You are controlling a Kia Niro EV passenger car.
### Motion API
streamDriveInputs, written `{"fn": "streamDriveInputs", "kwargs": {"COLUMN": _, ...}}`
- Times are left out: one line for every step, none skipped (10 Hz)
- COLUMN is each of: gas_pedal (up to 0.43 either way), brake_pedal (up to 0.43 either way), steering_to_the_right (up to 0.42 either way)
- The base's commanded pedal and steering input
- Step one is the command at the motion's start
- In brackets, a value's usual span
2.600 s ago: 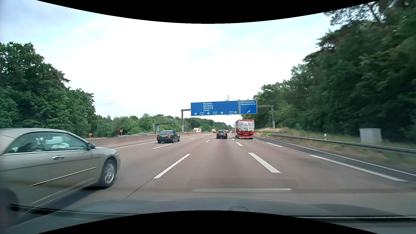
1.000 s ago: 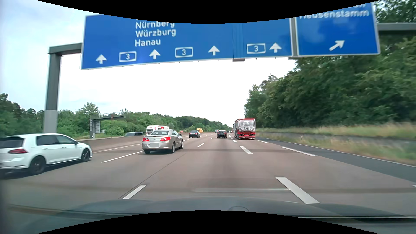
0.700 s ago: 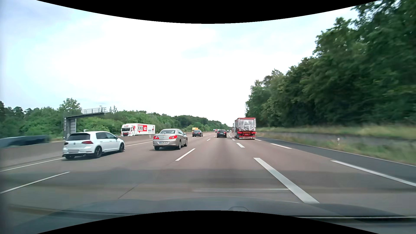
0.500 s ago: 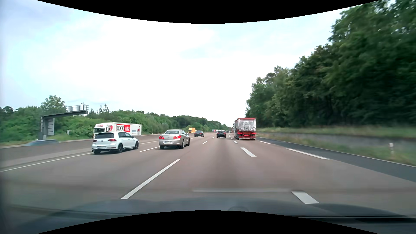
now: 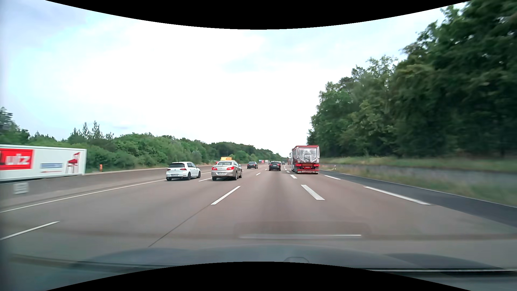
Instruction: Follow the waypoints while adhering to traffic rules and regulations
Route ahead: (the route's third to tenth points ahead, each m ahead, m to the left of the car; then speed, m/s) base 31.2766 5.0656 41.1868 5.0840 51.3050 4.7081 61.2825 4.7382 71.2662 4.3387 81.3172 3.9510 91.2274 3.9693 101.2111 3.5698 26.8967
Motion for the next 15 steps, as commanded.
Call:
{"fn": "streamDriveInputs", "kwargs": {"gas_pedal": 0.28, "brake_pedal": 0.0, "steering_to_the_right": 0.0}}
{"fn": "streamDriveInputs", "kwargs": {"gas_pedal": 0.268, "brake_pedal": 0.0, "steering_to_the_right": 0.0}}
{"fn": "streamDriveInputs", "kwargs": {"gas_pedal": 0.268, "brake_pedal": 0.0, "steering_to_the_right": 0.0}}
{"fn": "streamDriveInputs", "kwargs": {"gas_pedal": 0.24, "brake_pedal": 0.0, "steering_to_the_right": 0.0}}
{"fn": "streamDriveInputs", "kwargs": {"gas_pedal": 0.209, "brake_pedal": 0.0, "steering_to_the_right": 0.0}}
{"fn": "streamDriveInputs", "kwargs": {"gas_pedal": 0.197, "brake_pedal": 0.0, "steering_to_the_right": 0.0}}
{"fn": "streamDriveInputs", "kwargs": {"gas_pedal": 0.197, "brake_pedal": 0.0, "steering_to_the_right": 0.0}}
{"fn": "streamDriveInputs", "kwargs": {"gas_pedal": 0.197, "brake_pedal": 0.0, "steering_to_the_right": 0.0}}
{"fn": "streamDriveInputs", "kwargs": {"gas_pedal": 0.197, "brake_pedal": 0.0, "steering_to_the_right": -0.001}}
{"fn": "streamDriveInputs", "kwargs": {"gas_pedal": 0.197, "brake_pedal": 0.0, "steering_to_the_right": 0.0}}
{"fn": "streamDriveInputs", "kwargs": {"gas_pedal": 0.189, "brake_pedal": 0.0, "steering_to_the_right": -0.001}}
{"fn": "streamDriveInputs", "kwargs": {"gas_pedal": 0.177, "brake_pedal": 0.0, "steering_to_the_right": -0.001}}
{"fn": "streamDriveInputs", "kwargs": {"gas_pedal": 0.177, "brake_pedal": 0.0, "steering_to_the_right": 0.0}}
{"fn": "streamDriveInputs", "kwargs": {"gas_pedal": 0.177, "brake_pedal": 0.0, "steering_to_the_right": -0.001}}
{"fn": "streamDriveInputs", "kwargs": {"gas_pedal": 0.177, "brake_pedal": 0.0, "steering_to_the_right": -0.001}}
